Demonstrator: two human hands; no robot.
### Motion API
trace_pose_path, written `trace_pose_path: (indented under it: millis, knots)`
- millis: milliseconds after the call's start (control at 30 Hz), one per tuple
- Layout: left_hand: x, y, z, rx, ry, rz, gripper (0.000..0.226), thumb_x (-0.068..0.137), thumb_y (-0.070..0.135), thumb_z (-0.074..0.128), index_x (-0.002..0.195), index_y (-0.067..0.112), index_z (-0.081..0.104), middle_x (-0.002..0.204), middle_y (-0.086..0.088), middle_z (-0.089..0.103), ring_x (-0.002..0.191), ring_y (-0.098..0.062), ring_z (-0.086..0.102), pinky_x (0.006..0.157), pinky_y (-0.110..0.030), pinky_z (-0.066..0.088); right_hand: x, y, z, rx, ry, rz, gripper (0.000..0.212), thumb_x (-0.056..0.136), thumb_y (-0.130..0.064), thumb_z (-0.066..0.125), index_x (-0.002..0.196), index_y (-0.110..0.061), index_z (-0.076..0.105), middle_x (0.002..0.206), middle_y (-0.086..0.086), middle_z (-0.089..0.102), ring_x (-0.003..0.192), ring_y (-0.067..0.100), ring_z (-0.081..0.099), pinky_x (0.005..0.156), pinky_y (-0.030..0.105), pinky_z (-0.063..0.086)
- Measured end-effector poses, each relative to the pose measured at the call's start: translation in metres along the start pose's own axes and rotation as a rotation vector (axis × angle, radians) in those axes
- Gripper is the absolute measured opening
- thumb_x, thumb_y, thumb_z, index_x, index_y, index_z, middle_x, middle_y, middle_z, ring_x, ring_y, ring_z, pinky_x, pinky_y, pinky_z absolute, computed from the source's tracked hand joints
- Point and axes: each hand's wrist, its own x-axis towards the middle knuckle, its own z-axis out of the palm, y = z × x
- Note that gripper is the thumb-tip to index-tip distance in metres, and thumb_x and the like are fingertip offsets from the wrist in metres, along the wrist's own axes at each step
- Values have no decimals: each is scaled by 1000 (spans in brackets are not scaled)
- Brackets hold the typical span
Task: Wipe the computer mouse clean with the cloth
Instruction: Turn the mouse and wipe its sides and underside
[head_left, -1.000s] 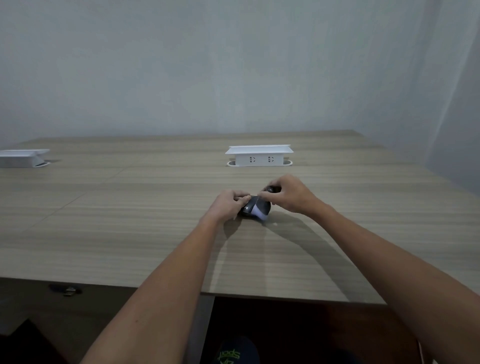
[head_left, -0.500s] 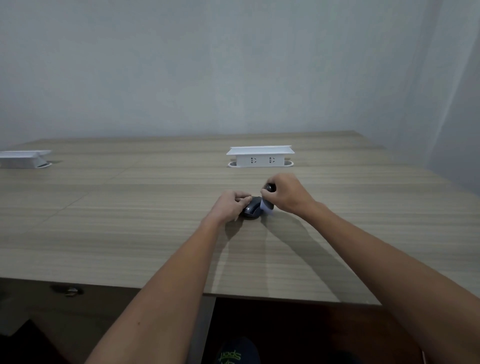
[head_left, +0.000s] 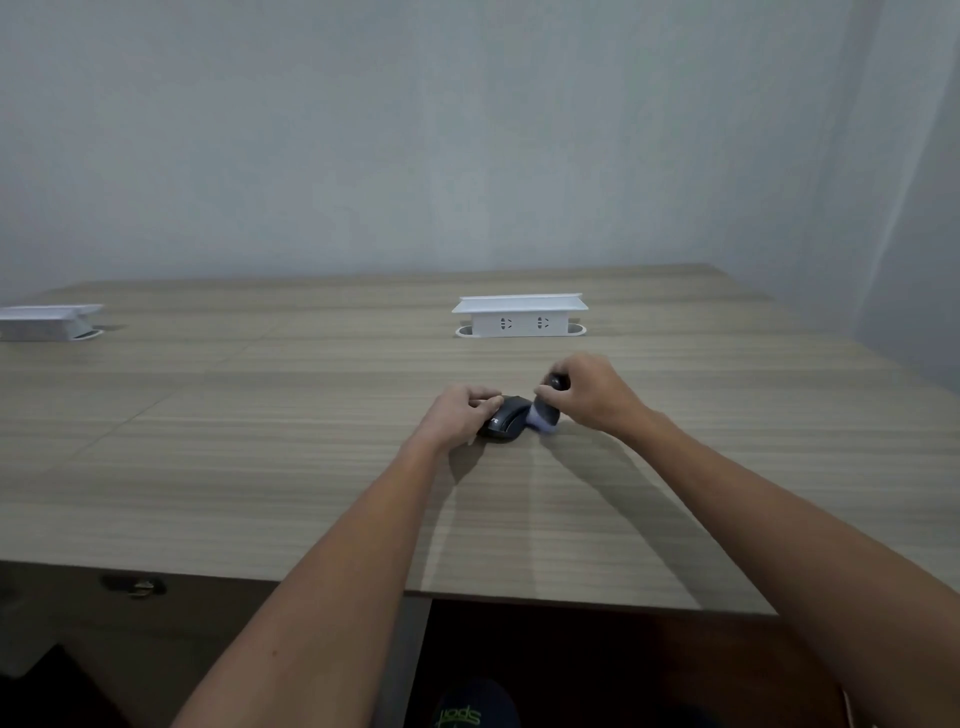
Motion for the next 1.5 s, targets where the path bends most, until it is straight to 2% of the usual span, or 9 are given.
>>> trace_pose_path:
  millis: [67,200,400,600,700,900,1200,1367,1500]
  knots:
    - [-1,0,1,2,0,1,29,97,27,59,122,17,71,101,-8,75,74,-19,57,68,-33,48,-1,6,2,-38,64,3,17,84,-18,67,78,-6,77,71,5,71,70,21,64,66,33,51]
    - [-1,0,-1,22,-3,33,28,98,26,58,121,16,71,104,-13,76,79,-21,58,74,-35,49,-5,5,-1,101,-23,-20,12,84,-23,71,81,-14,78,62,-9,66,57,0,58,55,12,41]
    - [0,0,-1,38,-13,22,32,98,28,58,125,15,69,107,-13,76,79,-21,56,72,-31,47,1,10,5,-14,101,-10,13,82,-19,67,79,-10,76,73,2,71,71,18,61,65,30,47]
    - [-2,3,-4,9,-42,-2,32,97,28,59,125,13,68,111,-9,74,92,-19,65,76,-30,53,3,9,5,50,124,86,21,85,-19,67,75,-3,75,65,2,64,63,13,54,53,14,36]
    - [-6,6,-6,-41,-70,-14,31,98,30,57,119,12,71,98,-5,72,84,-16,65,82,-29,53,5,10,5,74,135,101,23,87,-22,68,75,-3,75,64,0,65,61,13,56,58,21,42]
    - [-11,5,-9,-128,-88,-42,29,100,28,55,107,5,71,77,-9,61,60,-13,55,60,-29,47,10,11,8,118,102,129,22,87,-25,69,81,-5,78,75,7,75,63,18,64,72,41,59]
    - [-18,13,-23,-134,-259,-12,35,95,4,61,129,0,57,91,-16,70,65,-11,72,73,-20,61,19,8,6,128,15,93,21,90,-25,68,95,-6,77,83,9,73,65,17,61,70,37,56]
    - [-8,17,-38,37,-204,3,35,86,4,72,120,4,64,89,-8,66,67,-13,65,66,-21,55,24,8,-7,128,169,107,21,89,-24,67,84,-5,72,70,-4,61,59,1,50,55,10,36]
    - [-1,17,-36,234,-186,53,61,73,20,85,129,21,60,122,0,57,93,-11,58,77,-23,46,19,1,-17,385,54,76,30,86,-31,70,81,-2,70,69,3,57,55,12,47,55,27,41]
